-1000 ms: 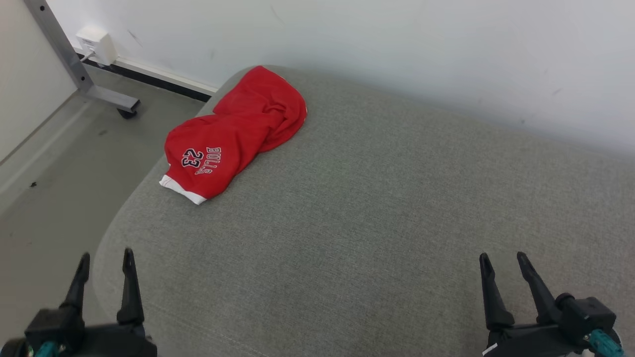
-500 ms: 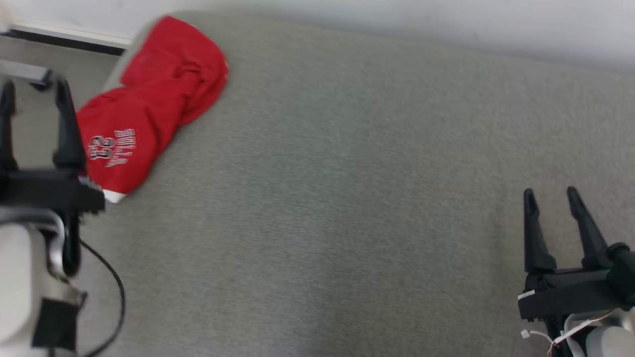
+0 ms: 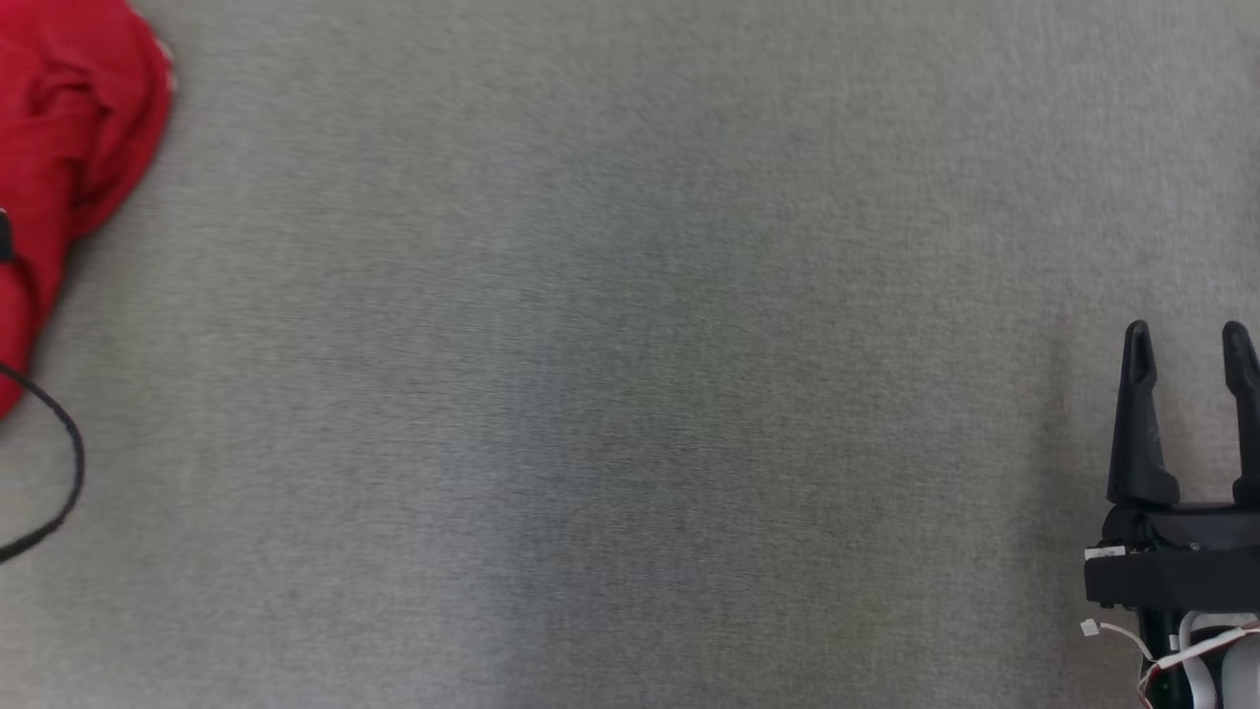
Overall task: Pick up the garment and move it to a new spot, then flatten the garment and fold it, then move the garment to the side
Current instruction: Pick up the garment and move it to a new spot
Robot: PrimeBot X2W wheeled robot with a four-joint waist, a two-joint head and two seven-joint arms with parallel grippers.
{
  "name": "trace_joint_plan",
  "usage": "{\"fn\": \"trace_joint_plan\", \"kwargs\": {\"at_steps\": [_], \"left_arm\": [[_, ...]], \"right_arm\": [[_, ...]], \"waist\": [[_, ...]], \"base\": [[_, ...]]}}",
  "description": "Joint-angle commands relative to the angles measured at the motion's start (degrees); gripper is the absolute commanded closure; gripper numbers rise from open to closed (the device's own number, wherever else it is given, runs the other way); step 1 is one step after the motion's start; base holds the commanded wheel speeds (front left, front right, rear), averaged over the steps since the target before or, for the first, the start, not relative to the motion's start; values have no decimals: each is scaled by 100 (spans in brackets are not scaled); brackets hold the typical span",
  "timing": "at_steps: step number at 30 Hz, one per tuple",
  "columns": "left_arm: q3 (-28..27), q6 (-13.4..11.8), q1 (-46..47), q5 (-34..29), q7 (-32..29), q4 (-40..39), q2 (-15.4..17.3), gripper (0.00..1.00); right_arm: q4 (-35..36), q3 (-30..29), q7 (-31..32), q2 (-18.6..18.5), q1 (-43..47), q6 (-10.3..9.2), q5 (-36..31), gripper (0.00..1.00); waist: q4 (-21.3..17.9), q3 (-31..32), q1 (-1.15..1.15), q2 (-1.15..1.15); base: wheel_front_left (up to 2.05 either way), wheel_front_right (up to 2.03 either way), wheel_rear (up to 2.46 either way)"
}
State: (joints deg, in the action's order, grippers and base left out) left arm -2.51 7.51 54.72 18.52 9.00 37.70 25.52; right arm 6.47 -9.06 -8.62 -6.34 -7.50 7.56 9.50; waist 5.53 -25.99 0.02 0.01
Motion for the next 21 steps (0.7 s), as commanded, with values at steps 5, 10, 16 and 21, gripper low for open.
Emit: {"fn": "trace_joint_plan", "kwargs": {"at_steps": [5,10,16,21], "left_arm": [[258,-11,355,173,-358,613,317,0],[526,-12,591,364,-626,1205,503,0],[871,-11,793,543,-1005,1881,644,0],[1058,-11,900,726,-1510,2438,662,0]], "right_arm": [[259,-102,44,62,-55,-18,-89,0],[428,-131,140,76,-48,-18,-151,0],[589,-161,251,34,-35,-18,-202,0],[673,-169,320,17,-2,-18,-200,0]], "waist": [[-543,-664,-2,-1],[-550,-728,-2,-1],[-562,-751,-2,-1],[-579,-719,-2,-1]], "base": [[0,0,0],[0,0,0],[0,0,0],[0,0,0]]}}
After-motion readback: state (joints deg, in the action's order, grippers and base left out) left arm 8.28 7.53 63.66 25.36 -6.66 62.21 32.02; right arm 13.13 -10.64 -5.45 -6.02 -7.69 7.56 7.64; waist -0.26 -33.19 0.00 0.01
